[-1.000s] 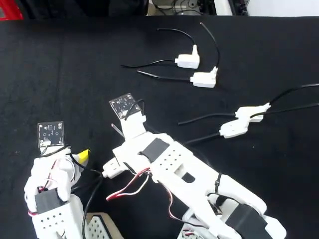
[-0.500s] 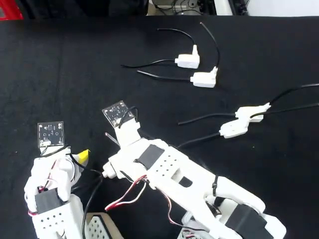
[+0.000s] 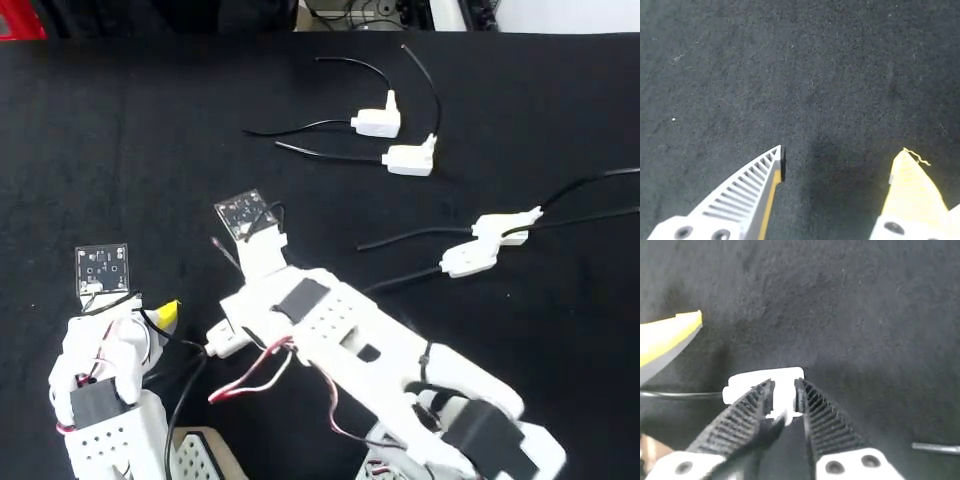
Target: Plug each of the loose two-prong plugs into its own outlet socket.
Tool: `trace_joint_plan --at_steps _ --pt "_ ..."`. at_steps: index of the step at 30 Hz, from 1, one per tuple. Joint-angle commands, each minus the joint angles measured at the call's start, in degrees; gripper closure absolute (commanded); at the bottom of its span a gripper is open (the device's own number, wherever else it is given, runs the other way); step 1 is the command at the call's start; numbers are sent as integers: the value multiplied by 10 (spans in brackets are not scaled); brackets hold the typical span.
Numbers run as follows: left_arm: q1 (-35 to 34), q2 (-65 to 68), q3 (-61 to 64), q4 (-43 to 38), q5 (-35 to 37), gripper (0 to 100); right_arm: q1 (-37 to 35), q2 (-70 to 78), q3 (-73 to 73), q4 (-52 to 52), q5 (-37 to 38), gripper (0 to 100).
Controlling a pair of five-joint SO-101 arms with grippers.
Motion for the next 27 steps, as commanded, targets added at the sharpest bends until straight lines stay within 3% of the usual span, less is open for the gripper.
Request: trace_joint_plan --at_steps 1,6,27 --pt "-1 -4 -3 -11 -4 660 1 42 -23 11 -3 987" --pt "-1 -4 -3 -13 -4 660 -38 48 -35 39 -3 987" --pt "-1 -4 -3 -13 -4 660 -3 -138 34 58 -1 987"
